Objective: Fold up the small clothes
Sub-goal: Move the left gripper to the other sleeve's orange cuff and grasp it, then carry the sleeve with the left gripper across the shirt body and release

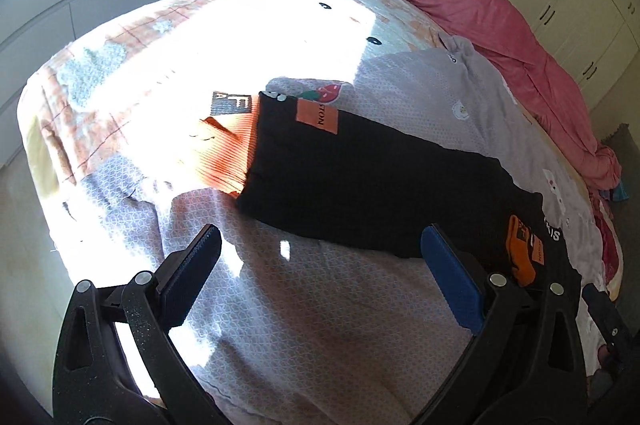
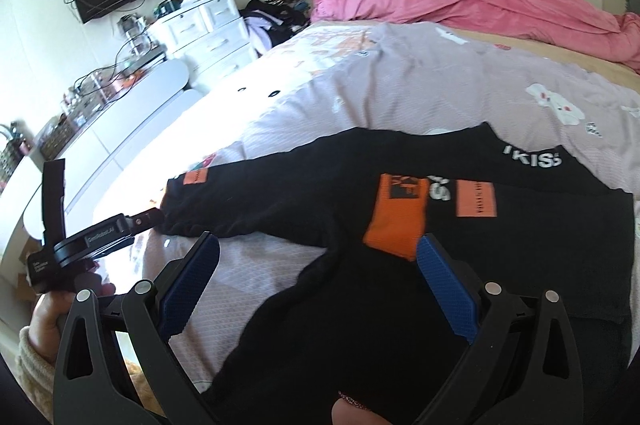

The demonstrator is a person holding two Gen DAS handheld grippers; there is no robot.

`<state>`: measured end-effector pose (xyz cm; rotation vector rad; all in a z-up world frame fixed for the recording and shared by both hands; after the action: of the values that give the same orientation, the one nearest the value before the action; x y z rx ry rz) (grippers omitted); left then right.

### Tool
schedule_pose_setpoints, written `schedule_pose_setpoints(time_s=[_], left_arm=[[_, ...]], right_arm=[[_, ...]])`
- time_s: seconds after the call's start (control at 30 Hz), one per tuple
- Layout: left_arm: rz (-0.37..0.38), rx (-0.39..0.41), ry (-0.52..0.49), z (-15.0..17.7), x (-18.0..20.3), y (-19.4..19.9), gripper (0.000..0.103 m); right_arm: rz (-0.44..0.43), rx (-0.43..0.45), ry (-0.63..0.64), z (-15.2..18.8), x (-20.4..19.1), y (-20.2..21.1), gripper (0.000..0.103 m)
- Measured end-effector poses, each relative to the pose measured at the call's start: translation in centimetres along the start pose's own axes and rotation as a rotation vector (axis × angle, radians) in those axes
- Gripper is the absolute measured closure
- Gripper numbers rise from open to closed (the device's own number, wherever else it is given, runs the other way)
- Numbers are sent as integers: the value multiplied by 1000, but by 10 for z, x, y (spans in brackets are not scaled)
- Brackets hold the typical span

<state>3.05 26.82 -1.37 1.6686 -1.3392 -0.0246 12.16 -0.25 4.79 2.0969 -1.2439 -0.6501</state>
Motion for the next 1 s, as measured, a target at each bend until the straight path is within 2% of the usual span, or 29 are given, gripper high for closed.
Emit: schedule_pose_setpoints(time_s=[0.2,0.4,0.57,0.7,0.8,0.87,0.9,0.97,1.0], left_arm=[[39,8,99,-2,-26,-3,9],[64,49,193,-4,-48,-13,10],[49,103,205,-15,-55,-15,20],[36,132,228,-29,-64,-20,36],[27,146,239,-36,-70,-23,51],[25,148,251,-39,-73,-26,69],[40,147,265,-41,-74,-27,72],[68,147,271,-44,-73,-27,93],[76,148,265,-45,-70,-27,93]], right_arm=[[-29,-5,18,0,-15,-2,5],[-20,-20,4,2,-11,-9,5],[-1,-37,-24,5,1,-13,5],[20,-43,-42,7,12,-16,5],[33,-46,-52,7,18,-17,5],[41,-48,-62,8,22,-18,5],[44,-49,-66,8,24,-19,5],[52,-52,-74,9,27,-21,5],[54,-54,-79,9,29,-22,5]])
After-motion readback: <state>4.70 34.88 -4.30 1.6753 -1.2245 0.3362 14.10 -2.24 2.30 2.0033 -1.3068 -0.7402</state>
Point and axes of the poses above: each gripper's, at about its wrist camera, not at the fingertips, and y roughly against the way its jaws point, x to its right, z to its underside, the point moved 2 cm from there along -y, roughly the way its jaws point, and after that the axes turned 14 degrees about z, right-handed, at the moved point
